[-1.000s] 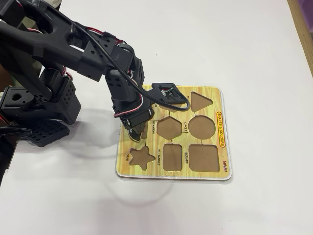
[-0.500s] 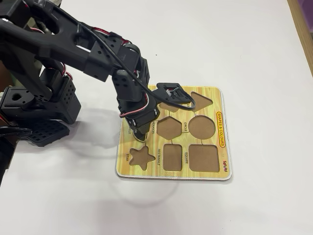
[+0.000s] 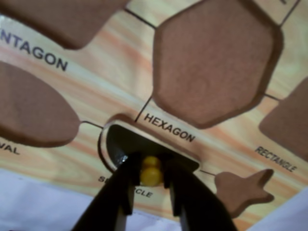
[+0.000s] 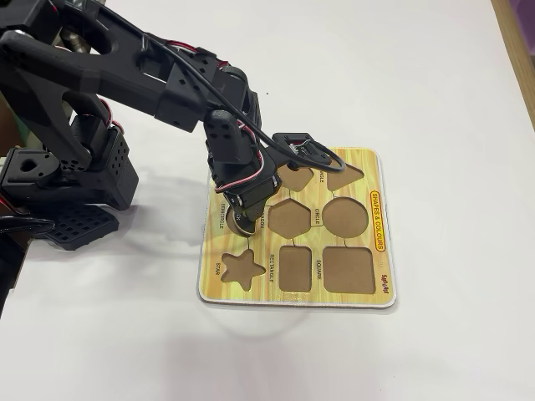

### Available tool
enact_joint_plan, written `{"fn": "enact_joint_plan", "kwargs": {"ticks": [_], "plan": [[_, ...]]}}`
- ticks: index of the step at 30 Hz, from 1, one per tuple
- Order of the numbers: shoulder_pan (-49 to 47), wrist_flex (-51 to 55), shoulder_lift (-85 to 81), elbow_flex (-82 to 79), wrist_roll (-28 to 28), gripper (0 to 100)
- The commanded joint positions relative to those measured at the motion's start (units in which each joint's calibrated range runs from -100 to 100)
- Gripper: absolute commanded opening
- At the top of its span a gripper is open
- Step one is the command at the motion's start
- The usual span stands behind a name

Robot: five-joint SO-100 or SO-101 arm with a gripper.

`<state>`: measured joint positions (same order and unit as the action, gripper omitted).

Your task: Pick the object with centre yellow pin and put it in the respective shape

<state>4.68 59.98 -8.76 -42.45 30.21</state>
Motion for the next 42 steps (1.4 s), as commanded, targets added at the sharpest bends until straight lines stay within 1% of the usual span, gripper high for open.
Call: {"fn": "enact_joint_plan", "kwargs": {"ticks": [1,42], "plan": [[-0.6,-0.4,-0.4,2.8,0.1,4],[0.3,0.6,2.3,1.7,0.2,4]]}}
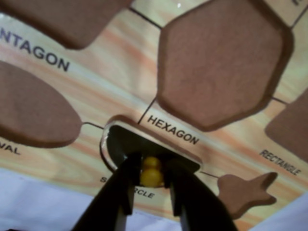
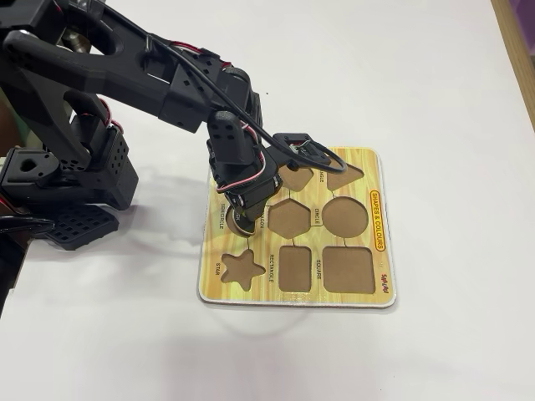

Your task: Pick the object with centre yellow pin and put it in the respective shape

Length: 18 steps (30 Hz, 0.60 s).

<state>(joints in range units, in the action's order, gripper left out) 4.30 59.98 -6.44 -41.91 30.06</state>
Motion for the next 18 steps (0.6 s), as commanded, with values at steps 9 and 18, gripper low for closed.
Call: {"fn": "enact_joint_plan", "kwargs": {"ticks": [9,18], "plan": [[0.6,0.4,-4.0,-1.3,0.3,4],[0.6,0.5,-4.4,-1.3,0.3,4]]}}
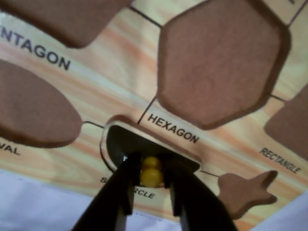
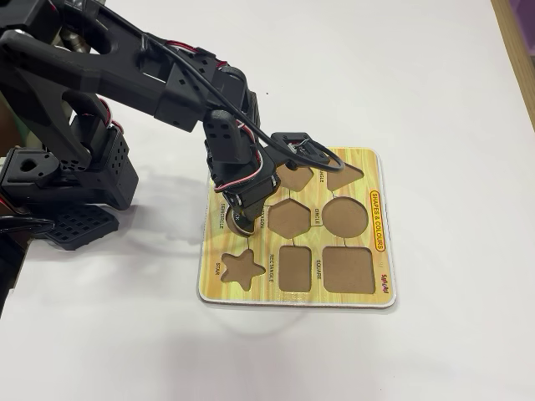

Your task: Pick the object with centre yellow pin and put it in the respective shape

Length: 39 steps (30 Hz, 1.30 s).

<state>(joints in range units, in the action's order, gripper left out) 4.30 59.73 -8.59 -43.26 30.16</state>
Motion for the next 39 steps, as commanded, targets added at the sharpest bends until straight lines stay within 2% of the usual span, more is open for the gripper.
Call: {"fn": "enact_joint_plan", "kwargs": {"ticks": [1,22,26,39], "plan": [[0.6,0.8,-2.3,0.1,0.2,4],[0.6,0.9,-2.2,-0.8,0.2,4],[0.6,0.9,-2.3,-2.2,2.2,4],[0.6,0.9,-2.3,-2.2,2.5,3]]}}
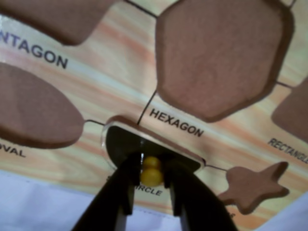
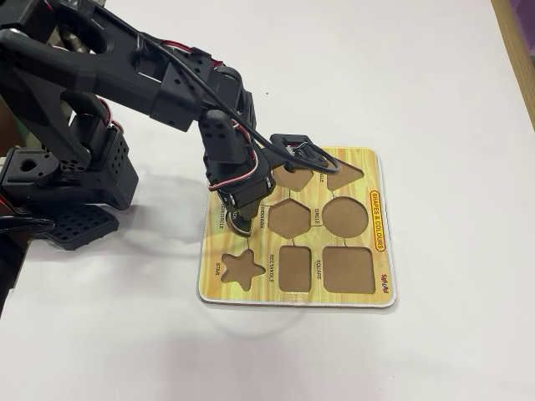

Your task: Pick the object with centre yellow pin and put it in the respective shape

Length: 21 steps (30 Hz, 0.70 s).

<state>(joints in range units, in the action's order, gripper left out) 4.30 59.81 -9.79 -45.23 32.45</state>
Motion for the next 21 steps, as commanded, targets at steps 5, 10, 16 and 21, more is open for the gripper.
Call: {"fn": "enact_joint_plan", "kwargs": {"ticks": [5,10,16,21], "plan": [[0.6,0.9,-1.1,-0.3,0.2,5],[0.7,3.4,-1.1,0.1,0.3,18],[0.7,3.5,-3.5,-0.2,0.3,25],[0.7,3.5,-7.4,-0.3,0.3,25]]}}
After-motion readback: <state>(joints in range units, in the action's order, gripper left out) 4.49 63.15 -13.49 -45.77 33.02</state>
